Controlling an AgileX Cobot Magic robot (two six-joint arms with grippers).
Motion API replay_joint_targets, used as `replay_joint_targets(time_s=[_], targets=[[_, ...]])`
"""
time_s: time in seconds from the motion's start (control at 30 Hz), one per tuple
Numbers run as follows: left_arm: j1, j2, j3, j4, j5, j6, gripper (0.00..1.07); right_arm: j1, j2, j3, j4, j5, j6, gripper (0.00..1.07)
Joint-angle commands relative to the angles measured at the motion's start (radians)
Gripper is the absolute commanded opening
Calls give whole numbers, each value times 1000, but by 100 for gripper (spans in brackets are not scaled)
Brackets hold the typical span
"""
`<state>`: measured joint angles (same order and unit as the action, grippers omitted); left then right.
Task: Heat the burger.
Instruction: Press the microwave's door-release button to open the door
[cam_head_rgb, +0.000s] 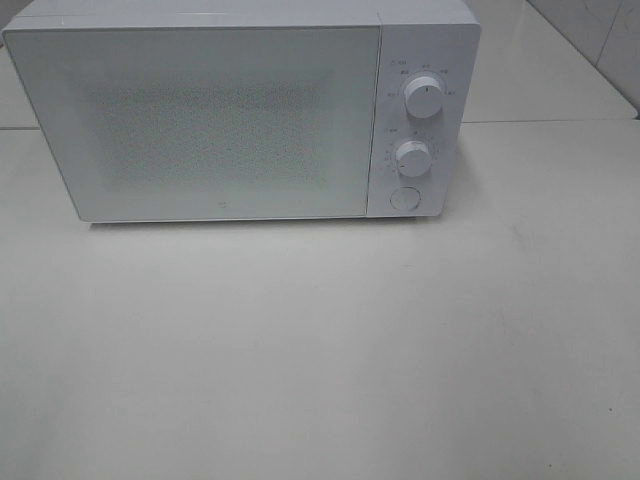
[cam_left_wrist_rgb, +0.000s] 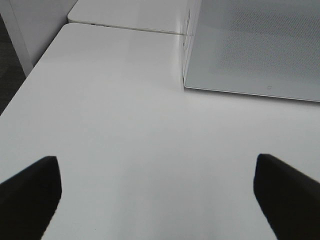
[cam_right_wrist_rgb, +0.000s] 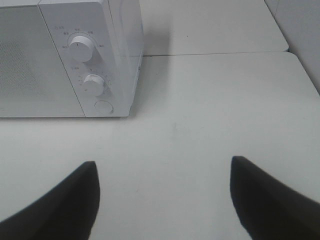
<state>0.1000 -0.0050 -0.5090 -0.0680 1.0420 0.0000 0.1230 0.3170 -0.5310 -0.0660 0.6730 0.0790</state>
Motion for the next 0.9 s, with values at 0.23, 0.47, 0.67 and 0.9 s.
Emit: replay_joint_targets(time_s=[0.23,0.47,0.67,0.9], targets=[[4,-19,4,-10,-7,0,100,-8,211,-8,-3,-185,8,70],[4,-19,4,-10,-7,0,100,-8,354,24,-4,-335,34,70],[4,-19,4,-10,-7,0,100,-8,436,87,-3,-504,34,70],[4,-19,4,-10,-7,0,100,-8,568,130,-3,-741,48,70]])
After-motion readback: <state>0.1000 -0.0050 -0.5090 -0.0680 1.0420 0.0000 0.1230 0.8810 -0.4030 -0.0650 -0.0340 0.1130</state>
